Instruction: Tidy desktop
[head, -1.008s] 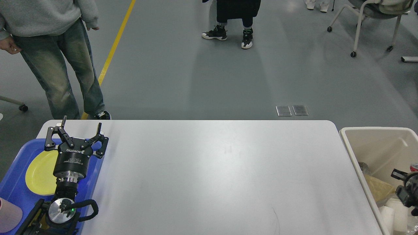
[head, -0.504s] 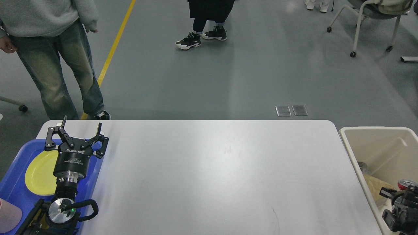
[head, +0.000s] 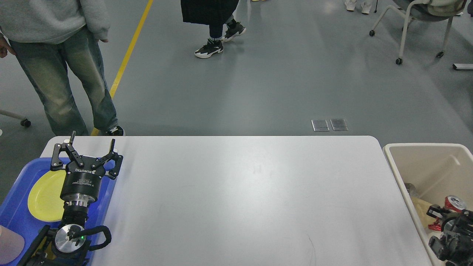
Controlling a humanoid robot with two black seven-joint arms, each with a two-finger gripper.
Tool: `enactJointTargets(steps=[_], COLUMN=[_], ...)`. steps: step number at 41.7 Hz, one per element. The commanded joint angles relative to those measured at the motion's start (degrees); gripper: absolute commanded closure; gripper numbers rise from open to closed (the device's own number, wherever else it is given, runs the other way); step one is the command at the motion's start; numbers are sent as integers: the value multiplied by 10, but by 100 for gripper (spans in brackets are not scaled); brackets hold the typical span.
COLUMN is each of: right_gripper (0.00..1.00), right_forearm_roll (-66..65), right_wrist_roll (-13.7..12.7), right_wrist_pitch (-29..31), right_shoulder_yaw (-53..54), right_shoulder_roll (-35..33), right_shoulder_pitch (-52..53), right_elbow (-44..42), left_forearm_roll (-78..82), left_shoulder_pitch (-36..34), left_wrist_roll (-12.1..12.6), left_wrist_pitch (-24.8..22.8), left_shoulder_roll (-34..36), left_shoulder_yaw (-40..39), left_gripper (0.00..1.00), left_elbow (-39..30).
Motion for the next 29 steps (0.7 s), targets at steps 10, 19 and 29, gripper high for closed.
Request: enactJointTargets(steps=[10,19,29], right_gripper=[0,0,0], right_forearm_roll=[0,2,28], right_wrist_roll=[11,136,191], right_wrist_pitch=[3,8,19], right_shoulder_yaw=[37,131,514], right_shoulder_roll=[-14,-90,-142], right_shoulder_pitch=[53,158,197], right_elbow=[34,119,149], left_forearm_roll=[0,0,0], left_shoulder_pitch=[0,0,0], left_wrist_roll=[1,0,1], left_wrist_pitch=[0,0,0], left_shoulder_roll=[0,0,0], left_shoulder_yaw=[0,0,0], left_gripper=[4,4,4], left_elbow=[0,0,0])
